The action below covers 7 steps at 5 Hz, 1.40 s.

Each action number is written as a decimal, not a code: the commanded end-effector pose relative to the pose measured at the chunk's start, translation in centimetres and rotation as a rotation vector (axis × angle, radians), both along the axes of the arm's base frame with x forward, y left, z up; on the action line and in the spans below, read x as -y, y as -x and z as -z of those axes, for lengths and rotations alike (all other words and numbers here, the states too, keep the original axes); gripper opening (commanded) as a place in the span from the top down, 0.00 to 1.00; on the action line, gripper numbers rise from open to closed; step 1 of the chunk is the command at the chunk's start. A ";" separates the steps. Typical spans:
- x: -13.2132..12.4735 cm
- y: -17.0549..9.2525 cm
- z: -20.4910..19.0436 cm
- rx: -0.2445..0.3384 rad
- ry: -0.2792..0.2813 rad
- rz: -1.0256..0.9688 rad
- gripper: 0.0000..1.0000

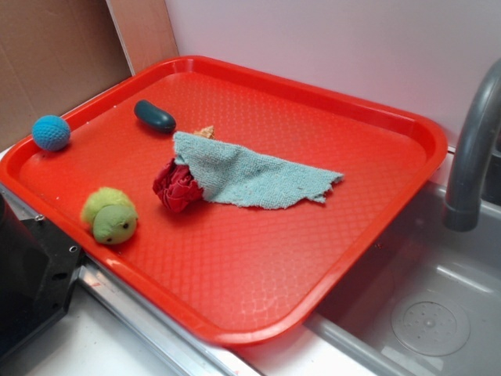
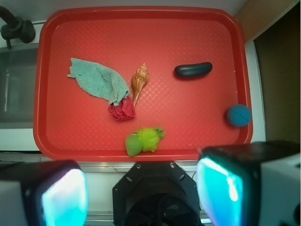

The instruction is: Grab the plastic pickle.

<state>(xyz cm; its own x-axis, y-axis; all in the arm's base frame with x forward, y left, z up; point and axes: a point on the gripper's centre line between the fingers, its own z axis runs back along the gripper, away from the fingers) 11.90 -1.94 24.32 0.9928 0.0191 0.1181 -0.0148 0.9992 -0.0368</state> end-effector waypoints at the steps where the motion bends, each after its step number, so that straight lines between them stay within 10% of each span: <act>1: 0.0 0.0 0.0 0.000 0.000 0.000 0.00; 2: -5.0 -2.2 5.0 -0.100 0.020 -0.250 0.00; 3: -7.0 -4.5 9.0 -0.088 0.060 -0.498 0.00; 5: -9.7 -8.8 12.2 0.134 0.116 -0.860 0.00; 7: -13.2 -12.1 17.6 0.053 0.036 -0.965 0.00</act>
